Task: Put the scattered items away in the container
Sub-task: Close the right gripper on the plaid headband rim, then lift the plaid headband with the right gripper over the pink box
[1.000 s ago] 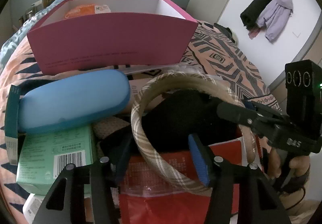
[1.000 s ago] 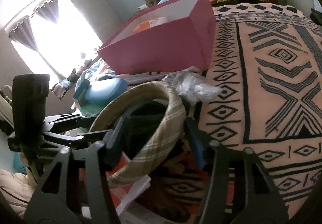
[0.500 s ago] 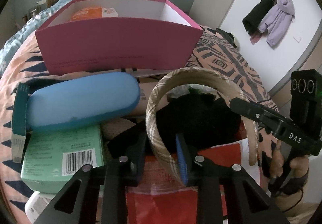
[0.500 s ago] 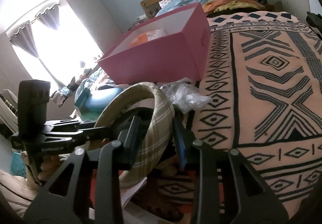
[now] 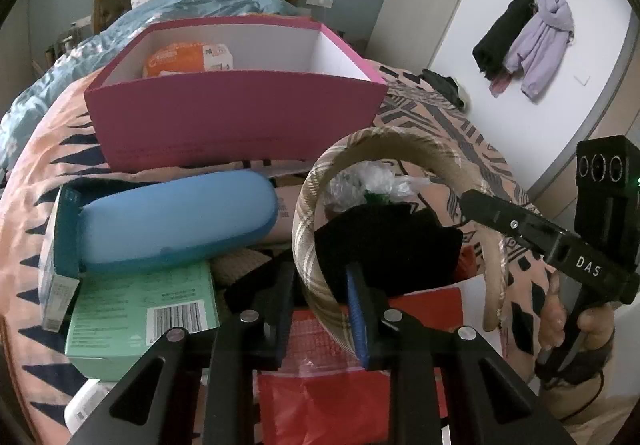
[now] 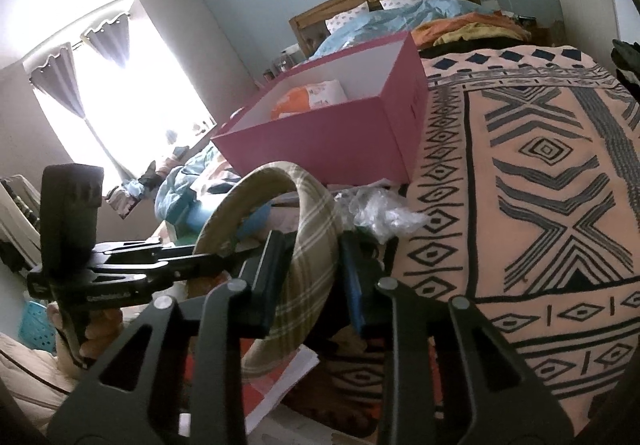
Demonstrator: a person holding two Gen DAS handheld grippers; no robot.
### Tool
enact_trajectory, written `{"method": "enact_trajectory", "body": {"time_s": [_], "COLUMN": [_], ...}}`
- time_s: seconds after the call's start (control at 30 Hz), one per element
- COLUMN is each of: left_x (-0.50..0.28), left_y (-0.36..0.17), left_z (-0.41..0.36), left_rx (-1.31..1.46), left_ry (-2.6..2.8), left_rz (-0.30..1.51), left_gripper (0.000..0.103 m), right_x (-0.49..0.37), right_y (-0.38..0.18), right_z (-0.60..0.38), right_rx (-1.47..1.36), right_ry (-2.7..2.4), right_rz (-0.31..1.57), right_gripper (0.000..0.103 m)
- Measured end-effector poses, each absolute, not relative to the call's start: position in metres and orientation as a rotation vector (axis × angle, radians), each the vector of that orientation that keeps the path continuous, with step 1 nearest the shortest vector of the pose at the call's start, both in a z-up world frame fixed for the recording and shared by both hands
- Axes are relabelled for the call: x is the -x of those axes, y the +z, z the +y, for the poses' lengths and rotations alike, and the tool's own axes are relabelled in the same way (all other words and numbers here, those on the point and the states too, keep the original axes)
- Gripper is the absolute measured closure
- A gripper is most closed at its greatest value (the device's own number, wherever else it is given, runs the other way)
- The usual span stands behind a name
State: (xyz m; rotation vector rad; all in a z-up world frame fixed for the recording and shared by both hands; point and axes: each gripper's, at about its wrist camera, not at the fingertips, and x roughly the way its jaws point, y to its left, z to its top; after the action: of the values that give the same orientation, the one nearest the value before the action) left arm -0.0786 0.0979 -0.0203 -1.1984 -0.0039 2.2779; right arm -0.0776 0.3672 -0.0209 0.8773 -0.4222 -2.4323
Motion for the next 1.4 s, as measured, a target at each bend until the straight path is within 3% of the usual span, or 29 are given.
{"method": "enact_trajectory", "body": {"time_s": [1.4], "left_x": [0.078], "left_y": [0.018], "left_z": [0.080], "left_rx": [1.092], "left_ry": [2.396], "left_rz": [0.014], "left_gripper": [0.083], "right_x": [0.084], "right_y": [0.019], "right_z": [0.346], "right_rx": [-0.749], "right_ry": [-2.424], "right_rz": [-0.341], "right_gripper": [0.075]}}
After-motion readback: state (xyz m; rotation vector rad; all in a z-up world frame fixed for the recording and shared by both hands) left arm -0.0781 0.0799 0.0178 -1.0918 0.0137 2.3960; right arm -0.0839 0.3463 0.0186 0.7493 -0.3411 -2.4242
